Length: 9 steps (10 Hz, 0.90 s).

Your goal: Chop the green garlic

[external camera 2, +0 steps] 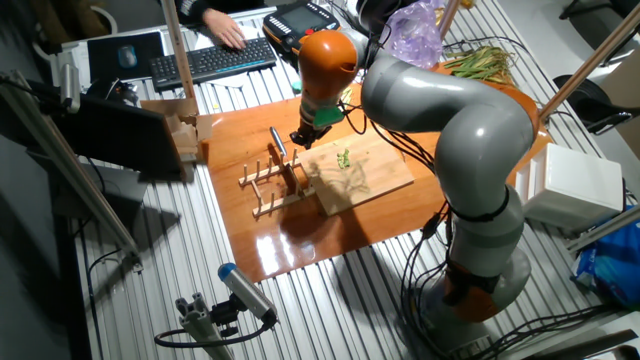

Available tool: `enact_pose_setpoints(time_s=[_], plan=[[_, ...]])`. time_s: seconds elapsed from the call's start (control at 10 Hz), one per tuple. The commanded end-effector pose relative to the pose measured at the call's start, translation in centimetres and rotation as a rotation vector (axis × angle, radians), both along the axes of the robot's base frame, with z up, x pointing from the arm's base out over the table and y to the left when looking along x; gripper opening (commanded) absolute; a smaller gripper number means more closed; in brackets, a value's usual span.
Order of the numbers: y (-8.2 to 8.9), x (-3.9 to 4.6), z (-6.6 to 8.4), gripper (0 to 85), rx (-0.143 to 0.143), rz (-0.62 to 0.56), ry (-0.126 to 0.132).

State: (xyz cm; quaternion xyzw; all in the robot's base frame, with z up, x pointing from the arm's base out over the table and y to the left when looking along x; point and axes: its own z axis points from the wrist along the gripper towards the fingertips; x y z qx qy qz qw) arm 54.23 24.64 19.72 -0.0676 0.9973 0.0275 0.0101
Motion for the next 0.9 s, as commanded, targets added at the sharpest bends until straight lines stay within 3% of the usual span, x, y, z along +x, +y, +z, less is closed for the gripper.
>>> enact_pose_setpoints(time_s=[0.0, 0.6, 0.8], plan=[[0.1, -0.02, 0.0, 0.0, 0.001, -0.002, -0.001], [1.3, -0.34, -1.1, 0.0, 0.008, -0.013, 0.014], [1.3, -0.03, -1.2, 0.0, 0.013, -0.010, 0.017]])
